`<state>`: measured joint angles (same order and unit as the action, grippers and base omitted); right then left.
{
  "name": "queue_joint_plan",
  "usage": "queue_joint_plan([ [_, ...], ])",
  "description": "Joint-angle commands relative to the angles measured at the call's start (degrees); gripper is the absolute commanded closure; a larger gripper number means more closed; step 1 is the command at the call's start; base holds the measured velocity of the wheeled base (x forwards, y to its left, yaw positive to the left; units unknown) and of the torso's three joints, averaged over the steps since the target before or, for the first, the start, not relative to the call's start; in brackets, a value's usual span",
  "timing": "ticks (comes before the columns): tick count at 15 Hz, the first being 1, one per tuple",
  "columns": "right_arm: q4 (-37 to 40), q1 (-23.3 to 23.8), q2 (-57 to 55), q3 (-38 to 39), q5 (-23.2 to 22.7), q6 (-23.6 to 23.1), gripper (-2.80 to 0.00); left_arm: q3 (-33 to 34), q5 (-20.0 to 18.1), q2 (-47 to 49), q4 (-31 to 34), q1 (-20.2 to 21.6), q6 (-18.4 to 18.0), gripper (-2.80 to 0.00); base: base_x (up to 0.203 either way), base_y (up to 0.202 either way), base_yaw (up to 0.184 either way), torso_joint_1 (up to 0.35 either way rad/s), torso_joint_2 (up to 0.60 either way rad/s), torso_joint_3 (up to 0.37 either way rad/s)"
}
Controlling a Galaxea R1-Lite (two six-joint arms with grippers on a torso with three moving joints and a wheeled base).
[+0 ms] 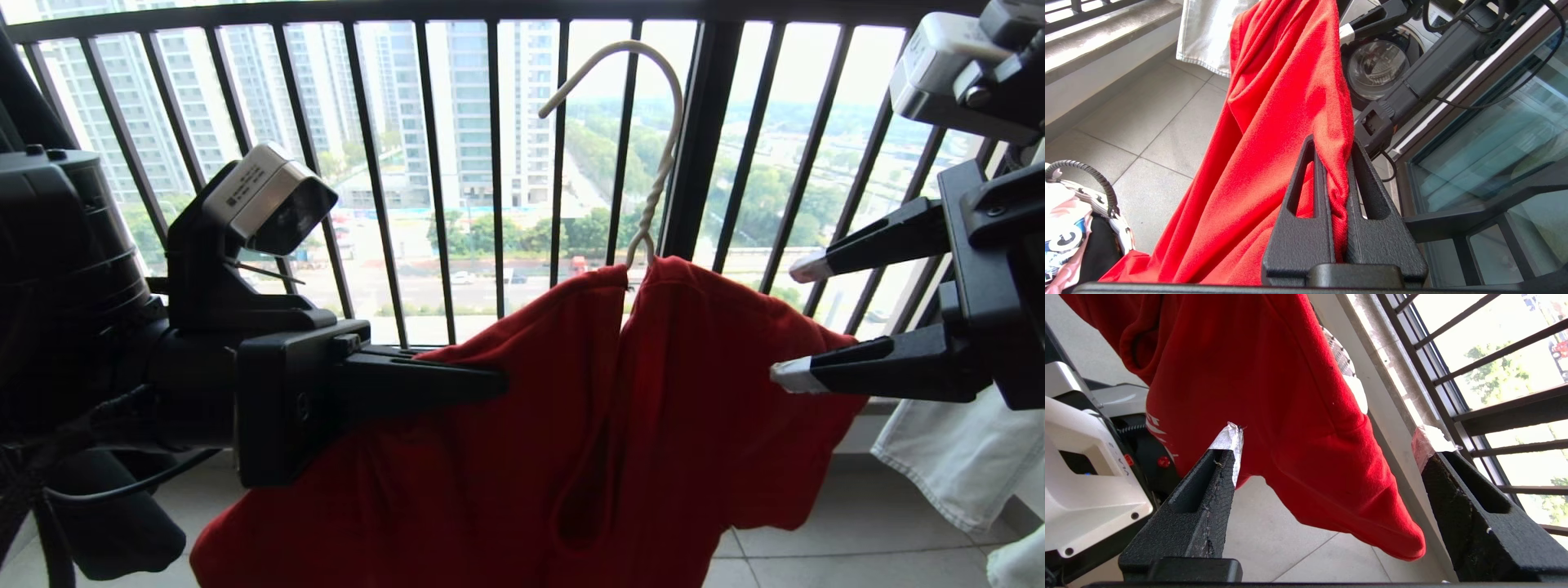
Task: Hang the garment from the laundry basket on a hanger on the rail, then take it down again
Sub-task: Hang the clothes rack on the clothesline
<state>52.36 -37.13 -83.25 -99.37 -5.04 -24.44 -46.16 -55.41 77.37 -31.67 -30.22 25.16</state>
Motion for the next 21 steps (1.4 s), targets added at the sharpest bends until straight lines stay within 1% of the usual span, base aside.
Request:
queue_joint_plan([
  [1,0.13,-1.69,-1.31,-0.10,-2.45,-0.17,-2.80,0.37,-1.02,-0.82,-0.23,0.61,0.09,0.00,0.000,0.000,0.000,0.000,0.00,0.000],
  [3,-0.15,-2.09,-2.31,-0.98,-3.09,-0.18,-2.80,0.37,-1.17,-1.24,-0.23,0.61,0.06,0.00,0.000,0.000,0.000,0.000,0.00,0.000],
  [5,-0.11,-1.98,-3.93,-3.27,-4.78,-0.25,-2.80,1.01,-2.16,-2.75,-0.36,0.61,-0.19,0.00,0.000,0.000,0.000,0.000,0.00,0.000],
  [9,0.08,-2.16,-5.35,-5.12,-9.62,-1.13,-2.80,1.16,-3.13,-4.86,-0.06,0.61,-0.11,0.00,0.000,0.000,0.000,0.000,0.00,0.000],
  [13,0.18,-2.87,-6.73,-6.68,-14.80,-1.22,-2.80,1.16,-3.13,-5.30,-0.50,0.61,-0.11,0.00,0.000,0.000,0.000,0.000,0.00,0.000],
  [14,0.25,-3.31,-7.09,-6.72,-14.91,-1.17,0.00,1.16,-3.13,-5.48,-0.50,0.61,-0.11,0.00,0.000,0.000,0.000,0.000,0.00,0.000],
  [16,0.34,-4.05,-7.37,-6.75,-15.13,-1.19,0.00,1.16,-3.04,-6.19,-0.58,0.69,-0.20,0.00,0.000,0.000,0.000,0.000,0.00,0.000],
  [19,0.38,-6.55,-7.54,-6.81,-16.84,-0.96,0.00,1.16,-2.95,-6.88,-0.76,0.69,-0.29,0.00,0.000,0.000,0.000,0.000,0.00,0.000],
  [21,0.29,-6.81,-7.45,-6.81,-17.22,-0.12,0.00,1.16,-2.86,-6.88,-0.78,0.76,-0.29,0.00,0.000,0.000,0.000,0.000,0.00,0.000],
])
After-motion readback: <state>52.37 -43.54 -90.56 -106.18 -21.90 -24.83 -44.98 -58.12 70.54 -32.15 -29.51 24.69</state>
